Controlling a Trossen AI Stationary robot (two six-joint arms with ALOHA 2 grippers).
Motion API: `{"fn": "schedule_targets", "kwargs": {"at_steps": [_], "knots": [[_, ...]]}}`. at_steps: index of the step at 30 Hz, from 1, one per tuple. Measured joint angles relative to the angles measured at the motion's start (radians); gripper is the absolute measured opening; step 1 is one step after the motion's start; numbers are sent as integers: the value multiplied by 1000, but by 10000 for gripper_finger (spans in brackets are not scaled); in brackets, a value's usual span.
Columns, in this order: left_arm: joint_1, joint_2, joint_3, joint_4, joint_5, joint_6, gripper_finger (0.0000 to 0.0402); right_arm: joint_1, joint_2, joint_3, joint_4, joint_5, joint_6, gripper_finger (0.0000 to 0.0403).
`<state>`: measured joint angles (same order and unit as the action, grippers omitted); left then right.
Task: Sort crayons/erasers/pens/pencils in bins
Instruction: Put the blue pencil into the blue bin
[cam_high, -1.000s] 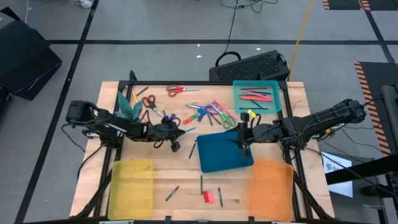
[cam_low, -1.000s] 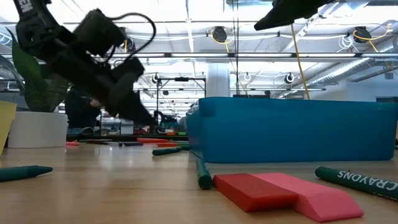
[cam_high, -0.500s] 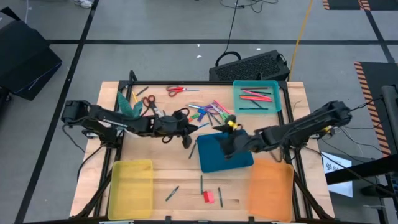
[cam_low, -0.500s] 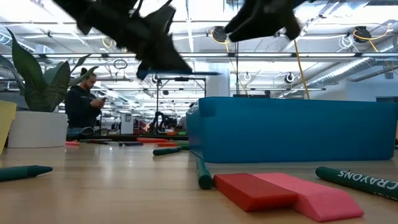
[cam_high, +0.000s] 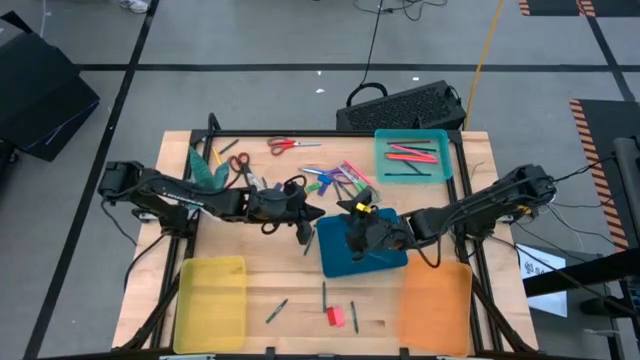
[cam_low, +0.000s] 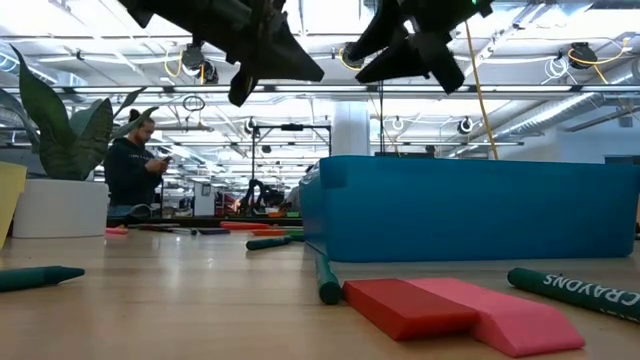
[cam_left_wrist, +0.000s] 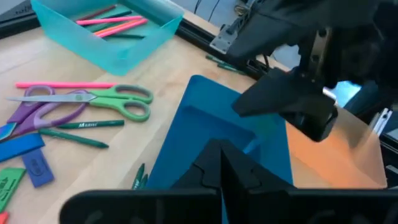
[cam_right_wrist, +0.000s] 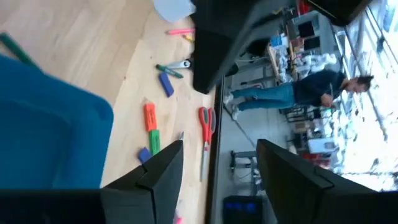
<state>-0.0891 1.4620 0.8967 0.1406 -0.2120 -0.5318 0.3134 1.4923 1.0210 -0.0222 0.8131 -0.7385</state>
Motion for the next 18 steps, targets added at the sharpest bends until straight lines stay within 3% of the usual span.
{"fn": "schedule_targets", "kwargs": {"at_steps": [9, 14, 18], "knots": [[-20, 0, 0, 13, -22, 56, 1, 42, -28, 0, -106, -29, 274, 196], [-31, 0, 0, 50, -26, 84, 0, 20, -27, 36, -279, -365, 609, 196], [-30, -22, -2, 59, -25, 119, 0, -2, -24, 63, -397, -473, 825, 196]]}}
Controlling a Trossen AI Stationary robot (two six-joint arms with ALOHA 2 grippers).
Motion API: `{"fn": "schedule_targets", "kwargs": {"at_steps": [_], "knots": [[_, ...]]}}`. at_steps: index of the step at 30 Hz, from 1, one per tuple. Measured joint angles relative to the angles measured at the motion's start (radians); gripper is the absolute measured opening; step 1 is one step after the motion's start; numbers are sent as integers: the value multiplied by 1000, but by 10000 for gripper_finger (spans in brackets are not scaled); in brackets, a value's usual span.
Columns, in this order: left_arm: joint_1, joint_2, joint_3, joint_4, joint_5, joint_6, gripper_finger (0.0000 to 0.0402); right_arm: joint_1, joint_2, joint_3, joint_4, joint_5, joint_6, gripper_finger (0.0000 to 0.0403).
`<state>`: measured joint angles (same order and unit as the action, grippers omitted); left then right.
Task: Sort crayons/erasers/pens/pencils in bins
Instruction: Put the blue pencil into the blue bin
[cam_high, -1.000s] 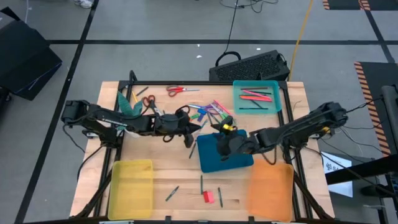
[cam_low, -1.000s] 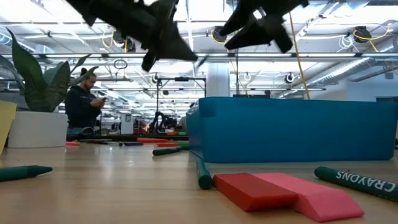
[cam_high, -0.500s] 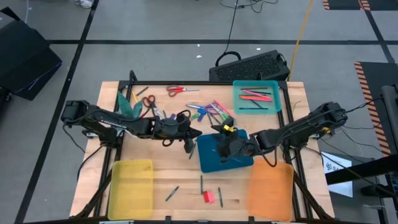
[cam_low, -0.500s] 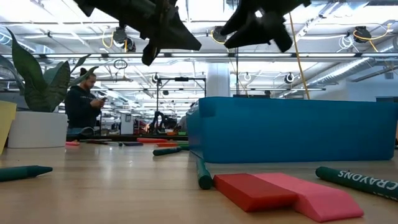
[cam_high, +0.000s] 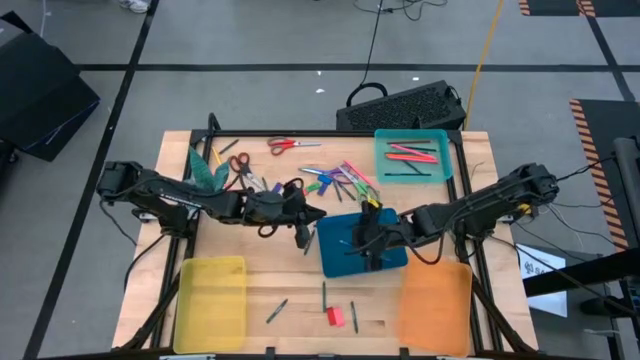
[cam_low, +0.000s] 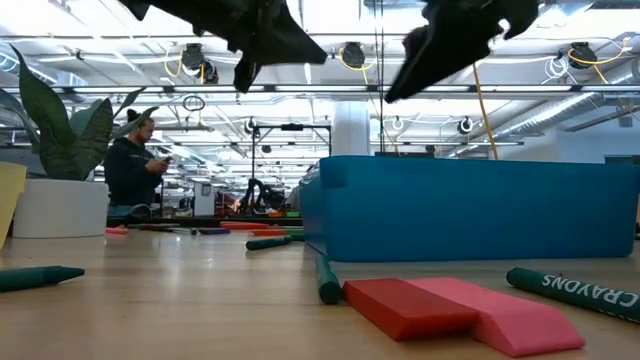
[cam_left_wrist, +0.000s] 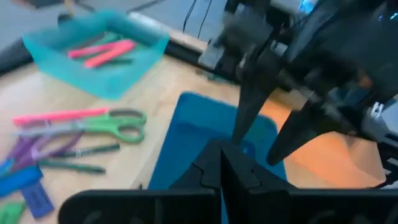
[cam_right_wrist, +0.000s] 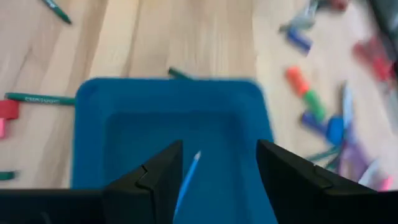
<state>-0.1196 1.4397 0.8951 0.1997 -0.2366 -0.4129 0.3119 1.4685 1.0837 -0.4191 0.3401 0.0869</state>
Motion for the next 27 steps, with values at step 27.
{"fn": "schedule_targets", "kwargs": {"at_steps": [27], "knots": [[-8, -263, -204, 95, -34, 118, 15, -96, 443, 151, -94, -158, 377, 180]]}}
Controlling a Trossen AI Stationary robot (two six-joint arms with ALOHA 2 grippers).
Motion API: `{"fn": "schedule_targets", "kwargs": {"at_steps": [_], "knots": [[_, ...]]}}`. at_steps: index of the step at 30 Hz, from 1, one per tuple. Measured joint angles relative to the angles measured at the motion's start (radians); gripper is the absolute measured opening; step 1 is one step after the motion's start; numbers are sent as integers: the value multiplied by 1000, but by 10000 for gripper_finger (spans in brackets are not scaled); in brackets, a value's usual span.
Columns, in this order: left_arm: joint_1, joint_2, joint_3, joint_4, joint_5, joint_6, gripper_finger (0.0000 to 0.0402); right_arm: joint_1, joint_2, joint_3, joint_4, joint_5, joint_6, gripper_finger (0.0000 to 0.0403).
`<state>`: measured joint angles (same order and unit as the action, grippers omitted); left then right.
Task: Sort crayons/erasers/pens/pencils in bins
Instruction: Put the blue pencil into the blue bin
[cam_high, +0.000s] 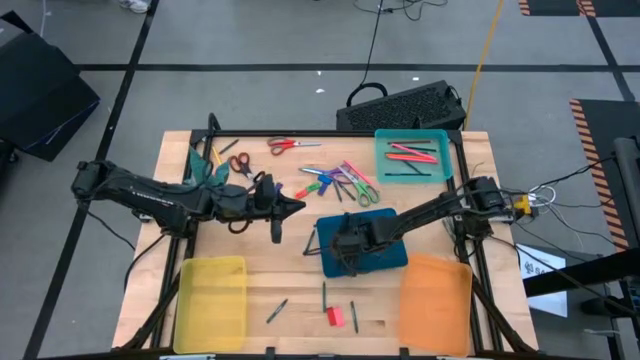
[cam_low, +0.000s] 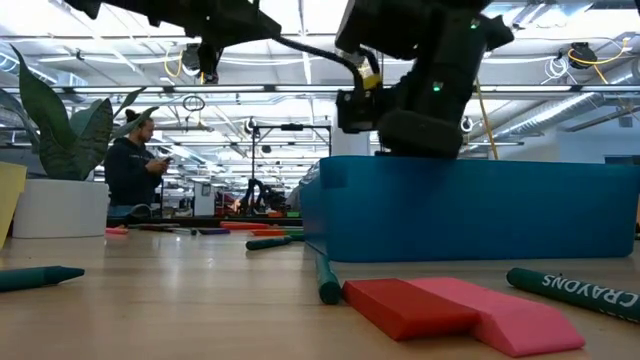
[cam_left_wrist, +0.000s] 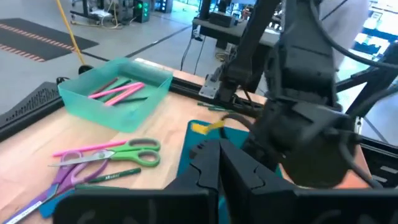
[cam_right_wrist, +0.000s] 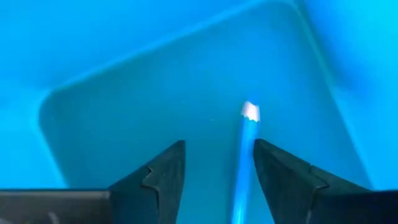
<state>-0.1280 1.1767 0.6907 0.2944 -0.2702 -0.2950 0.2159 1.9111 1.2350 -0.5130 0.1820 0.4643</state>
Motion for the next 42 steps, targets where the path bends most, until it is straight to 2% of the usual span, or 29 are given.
{"fn": "schedule_targets", "kwargs": {"at_steps": [6, 11, 18, 24, 28, 32, 35, 39, 42], "knots": [[-20, 0, -6, -7, 1, 14, 3, -24, -25, -2, -6, 1, -5, 156], [-37, 0, -6, -7, 7, 42, 16, -36, -38, -2, 16, 2, -61, 153], [-38, 0, -6, -9, 7, 66, 9, -18, -25, -6, 66, -87, -190, 153], [-38, 0, -6, -14, 7, 73, 11, -4, -28, -86, 144, -160, -302, 153], [-37, 0, -6, -9, 5, 73, 19, -15, -35, -153, 207, -147, -331, 150], [-33, 0, -6, -9, 0, 73, 9, -20, -33, -186, 212, -97, -410, 120], [-27, 0, -6, -6, 0, 63, 3, -22, -32, -203, 214, -58, -442, 77], [-21, 0, -6, -7, -1, 51, 14, -36, -31, -207, 213, -52, -451, 15], [-22, 0, -6, -7, -1, 51, 20, -38, -39, -208, 213, -42, -452, 16]]}}
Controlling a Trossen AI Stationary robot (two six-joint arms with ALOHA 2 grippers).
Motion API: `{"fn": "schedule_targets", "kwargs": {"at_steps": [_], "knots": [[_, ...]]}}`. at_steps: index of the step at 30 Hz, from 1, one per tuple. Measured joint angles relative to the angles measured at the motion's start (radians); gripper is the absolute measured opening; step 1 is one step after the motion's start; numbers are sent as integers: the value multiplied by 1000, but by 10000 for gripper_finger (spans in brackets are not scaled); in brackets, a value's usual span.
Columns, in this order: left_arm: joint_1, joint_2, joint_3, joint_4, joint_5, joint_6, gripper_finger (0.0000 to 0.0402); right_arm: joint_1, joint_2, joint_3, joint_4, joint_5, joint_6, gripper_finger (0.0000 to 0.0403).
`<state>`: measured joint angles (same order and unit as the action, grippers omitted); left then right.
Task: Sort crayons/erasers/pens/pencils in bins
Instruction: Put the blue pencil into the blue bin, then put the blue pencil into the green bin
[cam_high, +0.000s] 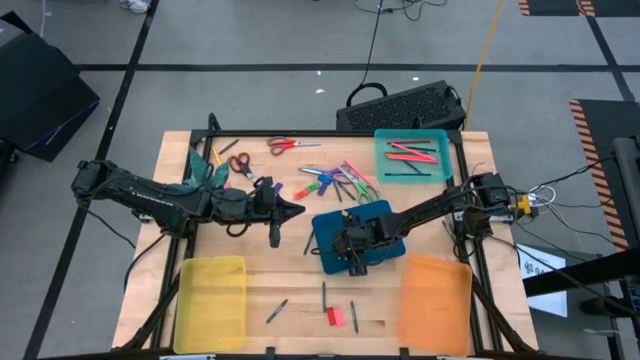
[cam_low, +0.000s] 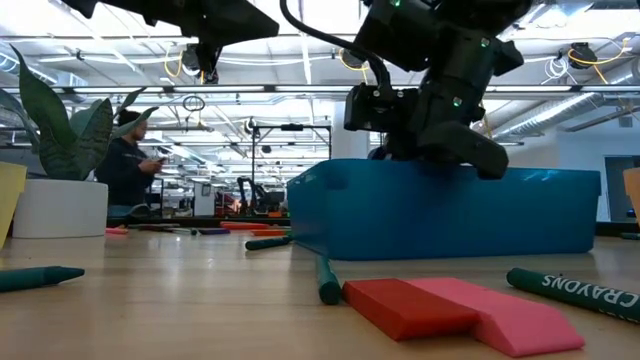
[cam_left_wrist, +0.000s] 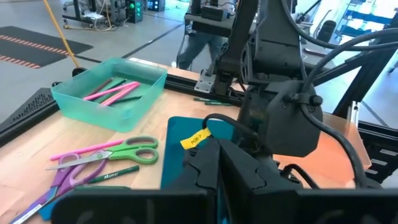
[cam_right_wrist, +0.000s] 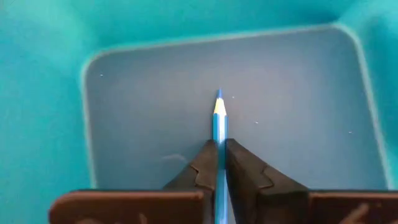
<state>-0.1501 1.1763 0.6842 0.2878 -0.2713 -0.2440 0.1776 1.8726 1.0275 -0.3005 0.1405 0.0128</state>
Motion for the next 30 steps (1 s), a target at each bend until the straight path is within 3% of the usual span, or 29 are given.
{"fn": "schedule_targets", "kwargs": {"at_steps": [10, 23, 25, 30], "knots": [[-5, 6, 0, -35, 8, 24, 4, -3, -154, -7, -25, 92, -18, 1], [-29, 140, 0, 16, 9, 48, 41, -15, -314, -4, -112, 78, -108, 1], [-28, 149, 0, 25, 8, 48, 46, -32, -314, -4, -164, 108, -21, 1], [-27, 149, 0, 23, -5, 23, 53, -89, -305, -8, -285, 99, 468, 35]]}}
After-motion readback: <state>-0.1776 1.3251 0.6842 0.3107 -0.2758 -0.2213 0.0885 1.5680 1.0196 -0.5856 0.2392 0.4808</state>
